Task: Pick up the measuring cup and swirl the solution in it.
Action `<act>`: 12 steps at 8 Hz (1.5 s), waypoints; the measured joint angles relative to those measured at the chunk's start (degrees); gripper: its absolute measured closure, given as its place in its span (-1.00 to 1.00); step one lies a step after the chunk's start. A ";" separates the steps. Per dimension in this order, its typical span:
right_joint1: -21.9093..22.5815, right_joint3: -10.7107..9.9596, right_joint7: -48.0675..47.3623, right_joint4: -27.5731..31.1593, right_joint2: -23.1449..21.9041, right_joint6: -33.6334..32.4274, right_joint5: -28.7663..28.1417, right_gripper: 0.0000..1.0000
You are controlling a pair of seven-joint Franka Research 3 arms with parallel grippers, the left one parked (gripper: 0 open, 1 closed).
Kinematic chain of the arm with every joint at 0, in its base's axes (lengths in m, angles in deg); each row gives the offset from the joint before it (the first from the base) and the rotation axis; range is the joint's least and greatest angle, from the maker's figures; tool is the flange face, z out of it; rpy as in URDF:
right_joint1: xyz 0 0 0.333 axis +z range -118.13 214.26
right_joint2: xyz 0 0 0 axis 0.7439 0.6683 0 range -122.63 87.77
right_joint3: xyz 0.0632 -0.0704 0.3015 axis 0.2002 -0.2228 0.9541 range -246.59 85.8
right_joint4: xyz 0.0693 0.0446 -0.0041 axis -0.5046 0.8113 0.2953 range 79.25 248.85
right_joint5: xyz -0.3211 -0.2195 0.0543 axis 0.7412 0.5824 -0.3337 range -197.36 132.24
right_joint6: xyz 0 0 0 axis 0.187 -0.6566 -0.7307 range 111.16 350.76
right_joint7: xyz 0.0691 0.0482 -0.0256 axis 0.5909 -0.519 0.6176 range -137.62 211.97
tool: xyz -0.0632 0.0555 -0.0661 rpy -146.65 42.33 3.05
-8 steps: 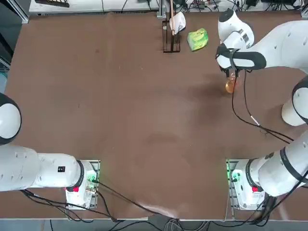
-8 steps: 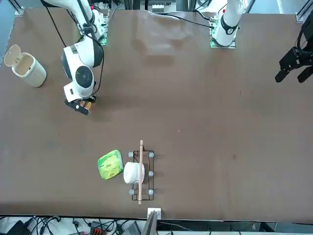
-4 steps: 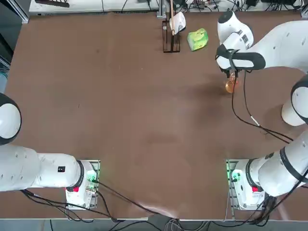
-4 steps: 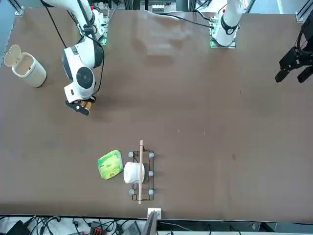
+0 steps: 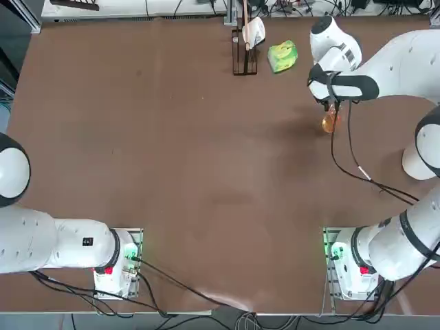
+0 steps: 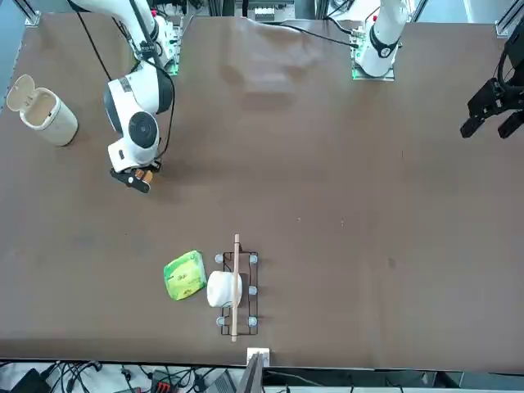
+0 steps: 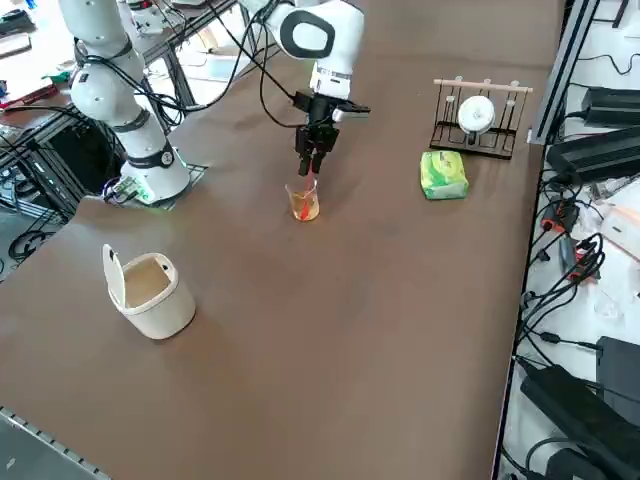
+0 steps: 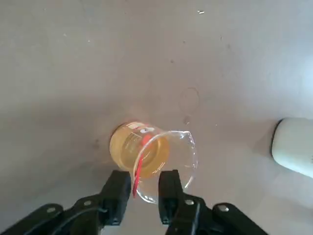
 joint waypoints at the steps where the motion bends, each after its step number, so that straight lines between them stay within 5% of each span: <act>1: 0.01 0.00 0.00 0.00 0.13 0.03 0.01 0.38; 4: 0.06 0.04 -0.02 -0.01 0.45 0.09 0.02 0.51; 7: 0.08 0.05 -0.09 -0.39 0.45 0.08 0.02 0.96; 12: -0.47 -0.18 2.50 -3.04 0.04 -0.45 -0.29 0.96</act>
